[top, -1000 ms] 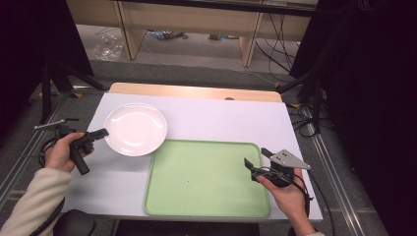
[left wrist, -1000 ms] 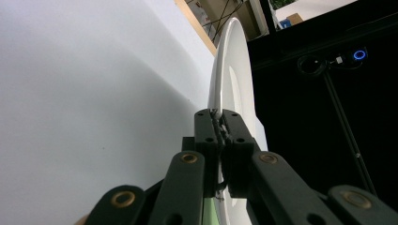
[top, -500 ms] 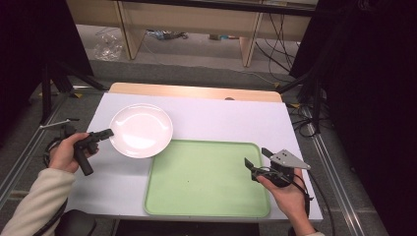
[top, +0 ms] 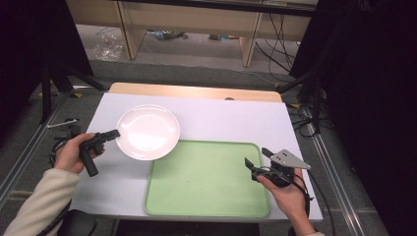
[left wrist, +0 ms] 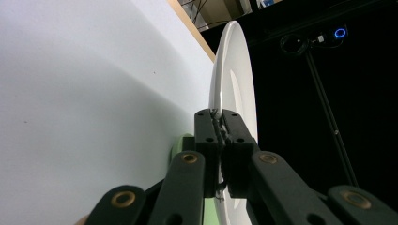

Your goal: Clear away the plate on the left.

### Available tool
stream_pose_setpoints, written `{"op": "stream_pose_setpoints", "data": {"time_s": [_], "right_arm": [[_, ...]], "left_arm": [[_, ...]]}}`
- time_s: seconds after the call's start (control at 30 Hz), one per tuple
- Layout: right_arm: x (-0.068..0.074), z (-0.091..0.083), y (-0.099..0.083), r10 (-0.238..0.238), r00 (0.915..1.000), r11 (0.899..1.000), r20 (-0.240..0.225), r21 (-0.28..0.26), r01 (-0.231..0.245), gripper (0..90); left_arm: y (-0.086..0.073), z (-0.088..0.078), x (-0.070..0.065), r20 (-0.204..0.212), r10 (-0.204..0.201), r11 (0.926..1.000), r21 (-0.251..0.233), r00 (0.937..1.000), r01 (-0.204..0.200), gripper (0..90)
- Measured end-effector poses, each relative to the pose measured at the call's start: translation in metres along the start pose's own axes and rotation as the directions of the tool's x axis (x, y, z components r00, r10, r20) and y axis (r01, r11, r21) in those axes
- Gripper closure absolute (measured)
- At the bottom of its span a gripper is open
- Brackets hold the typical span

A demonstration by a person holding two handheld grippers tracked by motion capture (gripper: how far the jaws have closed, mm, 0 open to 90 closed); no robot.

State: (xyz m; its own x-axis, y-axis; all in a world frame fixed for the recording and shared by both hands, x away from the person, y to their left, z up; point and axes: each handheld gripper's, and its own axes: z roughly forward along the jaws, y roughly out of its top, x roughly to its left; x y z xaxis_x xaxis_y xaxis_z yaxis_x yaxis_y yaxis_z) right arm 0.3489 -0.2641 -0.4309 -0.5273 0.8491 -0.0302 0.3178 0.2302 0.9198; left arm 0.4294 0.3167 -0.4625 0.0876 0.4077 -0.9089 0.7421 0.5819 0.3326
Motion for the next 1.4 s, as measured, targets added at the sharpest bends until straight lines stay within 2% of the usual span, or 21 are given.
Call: {"op": "stream_pose_setpoints", "data": {"time_s": [0.03, 0.07, 0.1, 0.17, 0.2, 0.27, 0.37, 0.4, 0.47, 0.5, 0.53, 0.57, 0.6, 0.73, 0.8, 0.83, 0.97, 1.03, 1.23, 1.27, 1.4], "right_arm": [[0.000, 0.000, 0.000, 0.000, 1.0000, 1.000, 0.000, 0.000, 0.000, 27.4], [0.000, 0.000, 0.000, 0.000, 1.0000, 1.000, -0.002, -0.001, 0.000, 27.4], [0.000, 0.000, 0.000, 0.000, 1.0000, 1.000, -0.002, -0.001, 0.000, 27.4], [0.000, 0.000, 0.000, 0.000, 1.0000, 1.000, 0.001, 0.000, 0.000, 27.5], [0.000, 0.000, 0.000, 0.001, 1.0000, 1.000, 0.001, 0.000, -0.001, 27.4], [0.000, 0.000, 0.000, 0.000, 1.0000, 1.000, 0.001, 0.000, 0.000, 27.4], [0.000, 0.000, 0.000, 0.000, 1.0000, 1.000, 0.001, 0.001, 0.000, 27.4], [0.000, 0.000, 0.000, 0.000, 1.0000, 1.000, 0.001, -0.001, 0.000, 27.5], [0.000, 0.000, 0.000, 0.000, 1.0000, 1.000, 0.001, -0.001, 0.000, 27.4], [0.000, 0.000, 0.000, 0.000, 1.0000, 1.000, 0.001, 0.000, 0.000, 27.5], [0.000, 0.000, 0.000, 0.001, 1.0000, 1.000, 0.001, 0.000, -0.001, 27.4], [0.000, 0.000, 0.000, 0.000, 1.0000, 1.000, 0.000, -0.002, 0.000, 27.4], [0.000, 0.000, 0.000, 0.000, 1.0000, 1.000, 0.000, -0.004, 0.000, 27.5], [0.000, 0.000, 0.000, 0.000, 1.0000, 1.000, 0.001, 0.000, 0.000, 27.4], [0.000, 0.000, 0.000, 0.000, 1.0000, 1.000, 0.001, -0.001, 0.000, 27.4], [0.000, 0.000, 0.000, 0.000, 1.0000, 1.000, 0.001, -0.001, 0.000, 27.5], [0.000, 0.000, 0.000, 0.000, 1.0000, 1.000, 0.002, 0.000, 0.000, 27.5], [0.000, 0.000, 0.000, 0.000, 1.0000, 1.000, 0.002, 0.000, 0.000, 27.5], [0.000, 0.000, 0.000, 0.000, 1.0000, 1.000, -0.001, -0.001, 0.000, 27.4], [0.000, 0.000, 0.000, 0.001, 1.0000, 1.000, 0.000, -0.003, -0.001, 27.5], [0.000, -0.001, 0.000, 0.000, 1.0000, 1.000, -0.002, 0.005, 0.000, 27.5]], "left_arm": [[0.000, 0.000, 0.000, -0.007, 0.007, 0.9999, 0.009, 0.9999, -0.007, 86.1], [-0.001, 0.001, -0.001, -0.001, -0.005, 1.0000, 0.005, 1.0000, 0.005, 86.1], [-0.001, 0.001, -0.001, -0.007, 0.020, 0.9994, 0.030, 0.9998, -0.019, 86.1], [-0.002, 0.002, -0.001, -0.002, 0.017, 0.9996, 0.024, 0.9998, -0.017, 86.1], [-0.003, 0.004, -0.002, 0.017, 0.011, 0.9999, 0.008, 0.9998, -0.011, 86.1], [-0.004, 0.005, -0.003, 0.021, 0.011, 0.9999, 0.013, 0.9997, -0.011, 86.1], [-0.005, 0.006, -0.004, 0.012, 0.002, 0.9998, 0.019, 0.9999, -0.002, 86.1], [-0.005, 0.005, -0.006, -0.006, 0.004, 0.9993, 0.037, 1.0000, -0.004, 86.1], [-0.006, 0.006, -0.007, -0.006, -0.006, 0.9993, 0.037, 1.0000, 0.006, 86.1], [-0.006, 0.007, -0.007, 0.000, 0.003, 0.9992, 0.039, 1.0000, -0.003, 86.1], [-0.007, 0.008, -0.007, 0.024, -0.002, 0.9997, 0.025, 0.9997, 0.001, 86.1], [-0.008, 0.008, -0.008, 0.017, -0.008, 0.9996, 0.027, 0.9998, 0.007, 86.1], [-0.009, 0.010, -0.009, 0.028, -0.005, 0.9996, 0.029, 0.9996, 0.004, 86.1], [-0.010, 0.011, -0.009, 0.029, -0.001, 0.9992, 0.041, 0.9996, 0.000, 86.2], [-0.010, 0.011, -0.011, 0.008, -0.002, 0.9986, 0.053, 1.0000, 0.001, 86.1], [-0.011, 0.012, -0.010, 0.029, -0.003, 0.9990, 0.045, 0.9996, 0.002, 86.1], [-0.013, 0.014, -0.011, 0.039, -0.005, 0.9988, 0.049, 0.9992, 0.003, 86.2], [-0.013, 0.014, -0.012, 0.025, -0.004, 0.9981, 0.062, 0.9997, 0.002, 86.2], [-0.016, 0.017, -0.013, 0.042, -0.006, 0.9982, 0.060, 0.9991, 0.004, 86.2], [-0.017, 0.017, -0.014, 0.028, -0.002, 0.9969, 0.079, 0.9996, 0.000, 86.2], [-0.018, 0.018, -0.015, 0.030, -0.002, 0.9969, 0.078, 0.9995, -0.001, 86.2]]}}
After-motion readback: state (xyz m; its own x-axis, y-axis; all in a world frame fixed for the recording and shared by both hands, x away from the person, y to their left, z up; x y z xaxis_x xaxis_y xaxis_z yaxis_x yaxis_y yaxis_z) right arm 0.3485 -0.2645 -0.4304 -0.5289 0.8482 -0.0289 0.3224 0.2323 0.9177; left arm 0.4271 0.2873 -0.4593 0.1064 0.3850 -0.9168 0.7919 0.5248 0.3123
